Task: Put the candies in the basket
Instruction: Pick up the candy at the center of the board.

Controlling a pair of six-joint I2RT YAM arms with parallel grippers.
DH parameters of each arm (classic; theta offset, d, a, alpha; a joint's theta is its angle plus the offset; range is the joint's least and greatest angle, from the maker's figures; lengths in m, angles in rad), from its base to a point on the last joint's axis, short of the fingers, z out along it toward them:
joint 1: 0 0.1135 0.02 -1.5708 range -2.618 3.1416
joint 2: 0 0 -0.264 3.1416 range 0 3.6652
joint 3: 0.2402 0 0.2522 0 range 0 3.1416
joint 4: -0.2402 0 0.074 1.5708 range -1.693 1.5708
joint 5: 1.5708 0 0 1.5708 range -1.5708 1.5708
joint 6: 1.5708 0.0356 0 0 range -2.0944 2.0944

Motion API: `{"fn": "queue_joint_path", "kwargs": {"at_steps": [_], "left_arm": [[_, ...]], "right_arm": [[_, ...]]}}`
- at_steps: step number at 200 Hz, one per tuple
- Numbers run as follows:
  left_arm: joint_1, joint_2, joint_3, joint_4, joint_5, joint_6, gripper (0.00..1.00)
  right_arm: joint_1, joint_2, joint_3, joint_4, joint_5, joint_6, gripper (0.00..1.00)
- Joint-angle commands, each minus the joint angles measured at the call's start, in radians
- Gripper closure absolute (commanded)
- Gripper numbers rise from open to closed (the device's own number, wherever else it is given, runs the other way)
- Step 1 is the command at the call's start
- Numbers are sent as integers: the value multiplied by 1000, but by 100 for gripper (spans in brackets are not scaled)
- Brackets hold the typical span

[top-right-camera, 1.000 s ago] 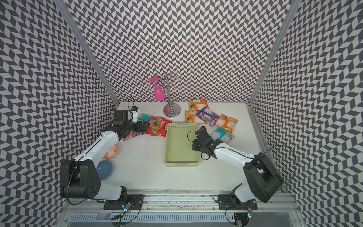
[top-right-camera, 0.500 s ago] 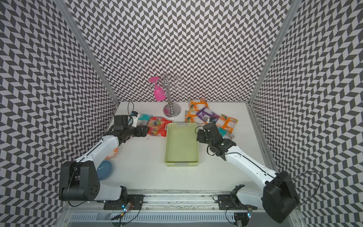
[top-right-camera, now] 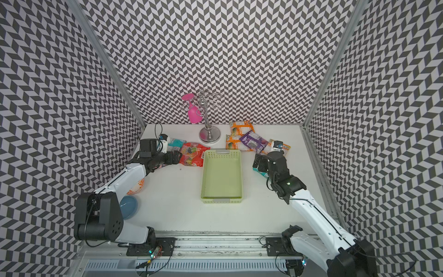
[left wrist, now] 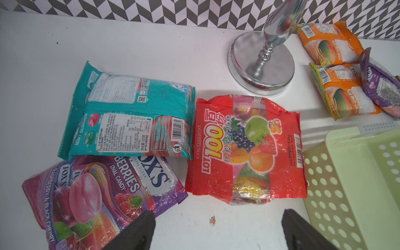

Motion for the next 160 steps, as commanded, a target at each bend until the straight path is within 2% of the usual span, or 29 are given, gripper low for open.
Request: {"fn": "queue_joint_path", "kwargs": {"at_steps": [1, 34, 69, 120, 133, 160], "left_arm": [[11, -27, 1, 17, -10, 1, 3], [13, -68, -38, 40, 14, 20, 2], [18, -106, -48, 30, 26, 31, 2], [21, -134, -51, 29, 39, 43, 1], [21, -140, -60, 39, 59, 45, 1], [22, -136, -42, 20, 44, 47, 1]], "right_arm": [[-47, 19, -8, 46, -12, -15, 1], [-132, 107, 13, 61, -78, 23, 1], [-173, 293, 155, -64, -17, 27, 4], [-173, 562, 408, -256, 28, -104, 10], [-174, 625, 459, -284, 30, -155, 16], [-168, 745, 565, -354, 98, -208, 21]]}}
